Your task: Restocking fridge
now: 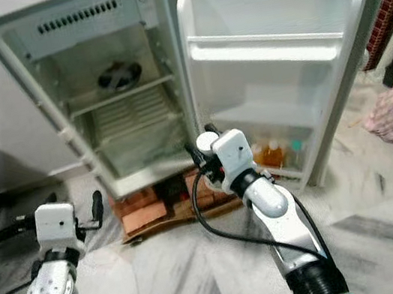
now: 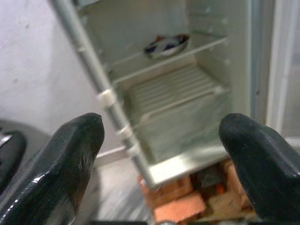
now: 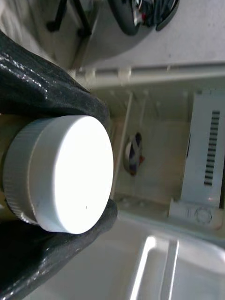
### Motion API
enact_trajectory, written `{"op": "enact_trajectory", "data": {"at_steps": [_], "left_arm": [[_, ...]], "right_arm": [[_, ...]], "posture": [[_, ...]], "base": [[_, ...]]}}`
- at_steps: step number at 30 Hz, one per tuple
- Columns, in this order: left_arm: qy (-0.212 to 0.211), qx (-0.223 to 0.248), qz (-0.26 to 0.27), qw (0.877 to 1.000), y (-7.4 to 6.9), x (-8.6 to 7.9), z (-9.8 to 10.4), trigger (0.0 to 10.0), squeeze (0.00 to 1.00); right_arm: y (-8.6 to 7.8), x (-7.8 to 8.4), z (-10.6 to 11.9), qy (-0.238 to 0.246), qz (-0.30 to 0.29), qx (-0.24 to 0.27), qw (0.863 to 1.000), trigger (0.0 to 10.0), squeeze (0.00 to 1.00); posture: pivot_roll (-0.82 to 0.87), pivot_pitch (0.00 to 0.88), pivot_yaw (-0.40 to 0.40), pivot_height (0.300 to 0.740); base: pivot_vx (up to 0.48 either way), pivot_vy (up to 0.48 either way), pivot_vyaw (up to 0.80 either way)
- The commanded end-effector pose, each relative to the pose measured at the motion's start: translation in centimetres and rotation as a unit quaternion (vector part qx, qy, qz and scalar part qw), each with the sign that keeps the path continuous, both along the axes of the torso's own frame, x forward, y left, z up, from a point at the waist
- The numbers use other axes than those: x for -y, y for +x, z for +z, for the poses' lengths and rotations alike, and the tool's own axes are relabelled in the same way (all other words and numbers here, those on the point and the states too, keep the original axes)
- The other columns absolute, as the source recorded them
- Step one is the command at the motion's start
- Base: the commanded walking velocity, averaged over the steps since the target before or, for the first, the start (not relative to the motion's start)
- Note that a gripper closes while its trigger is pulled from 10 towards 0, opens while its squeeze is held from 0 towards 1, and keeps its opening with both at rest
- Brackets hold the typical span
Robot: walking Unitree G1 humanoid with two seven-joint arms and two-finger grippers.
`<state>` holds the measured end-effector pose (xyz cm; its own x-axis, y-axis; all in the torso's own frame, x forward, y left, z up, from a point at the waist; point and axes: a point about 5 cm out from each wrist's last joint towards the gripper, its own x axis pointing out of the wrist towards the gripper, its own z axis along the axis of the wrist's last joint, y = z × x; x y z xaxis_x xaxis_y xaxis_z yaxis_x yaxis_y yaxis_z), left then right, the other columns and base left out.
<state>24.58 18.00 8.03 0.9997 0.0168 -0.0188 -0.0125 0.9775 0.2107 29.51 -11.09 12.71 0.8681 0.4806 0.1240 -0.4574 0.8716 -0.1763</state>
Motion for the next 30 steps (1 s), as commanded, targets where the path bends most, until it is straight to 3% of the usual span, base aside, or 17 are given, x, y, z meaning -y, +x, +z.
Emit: {"op": "enact_trajectory", "data": {"at_steps": [1,14,16,25,30], "left_arm": [[-0.003,-0.004,-0.004,1.000,-0.1,0.3,-0.2,10.0,0.00],[-0.010,-0.003,-0.009,1.000,0.0,0.6,-0.2,10.0,0.00],[-0.027,0.002,-0.007,1.000,0.0,0.8,-0.1,10.0,0.00],[-0.026,0.002,-0.021,0.999,-0.1,1.2,-0.1,10.0,0.00],[-0.028,0.002,-0.021,0.999,-0.1,1.3,-0.1,10.0,0.00]], "right_arm": [[0.1,0.3,0.6,-0.001,-0.004,0.018,1.000,10.0,0.00],[0.1,0.2,0.4,-0.002,0.008,0.011,1.000,10.0,0.00],[0.1,0.1,0.2,-0.001,0.014,0.006,1.000,10.0,0.00],[-0.6,-0.7,-0.2,0.009,0.053,-0.015,0.998,10.0,0.00],[-0.9,-1.7,1.4,0.048,0.106,-0.004,0.993,10.0,0.00]], "posture": [[-0.04,0.061,0.032,0.740],[-0.04,0.058,0.027,0.740],[-0.04,0.059,0.026,0.740],[-0.04,0.066,0.021,0.740],[-0.05,0.072,0.022,0.740]], "base": [[0.409,-0.247,0.00],[0.342,-0.325,0.00],[0.000,0.000,0.00],[0.000,0.000,0.00],[0.000,0.000,0.00]]}}
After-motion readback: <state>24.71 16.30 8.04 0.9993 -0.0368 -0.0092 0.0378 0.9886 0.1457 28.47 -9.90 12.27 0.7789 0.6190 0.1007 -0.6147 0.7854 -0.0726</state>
